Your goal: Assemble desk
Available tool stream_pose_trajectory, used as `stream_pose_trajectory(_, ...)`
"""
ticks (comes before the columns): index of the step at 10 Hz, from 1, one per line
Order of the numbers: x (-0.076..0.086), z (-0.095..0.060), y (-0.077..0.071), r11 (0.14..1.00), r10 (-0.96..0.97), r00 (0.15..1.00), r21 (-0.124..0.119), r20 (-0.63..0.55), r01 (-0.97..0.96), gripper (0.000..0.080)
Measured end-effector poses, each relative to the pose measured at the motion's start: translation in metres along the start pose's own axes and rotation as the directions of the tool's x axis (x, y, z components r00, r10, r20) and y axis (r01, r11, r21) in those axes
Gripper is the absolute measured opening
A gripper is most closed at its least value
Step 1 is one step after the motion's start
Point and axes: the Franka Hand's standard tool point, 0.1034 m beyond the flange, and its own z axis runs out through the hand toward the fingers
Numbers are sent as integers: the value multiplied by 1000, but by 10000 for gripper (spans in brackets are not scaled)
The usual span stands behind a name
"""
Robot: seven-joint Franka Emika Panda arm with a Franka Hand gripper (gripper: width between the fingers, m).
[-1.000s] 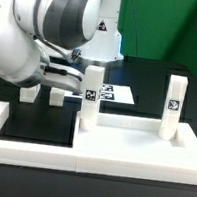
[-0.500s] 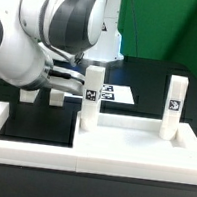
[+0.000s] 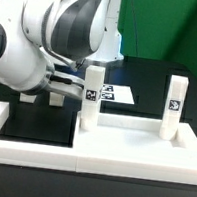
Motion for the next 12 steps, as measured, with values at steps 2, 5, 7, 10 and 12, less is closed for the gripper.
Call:
stream_pose_trajectory(2,0,1,1,1000,2,1000,0,3,-2,649)
stream_pose_trajectory(5,-4,-2,4,1000,-2,1000,8,3,2,649)
stream_pose_trajectory(7,-6,-6,6,1000,0,1000,17,-4,0,649)
stream_pose_trajectory(10,-5,-8,5,1000,7,1000,22,-14,-7,649)
stream_pose_trajectory(12,-5,-8,1,1000,13,1000,15,-15,-13,649)
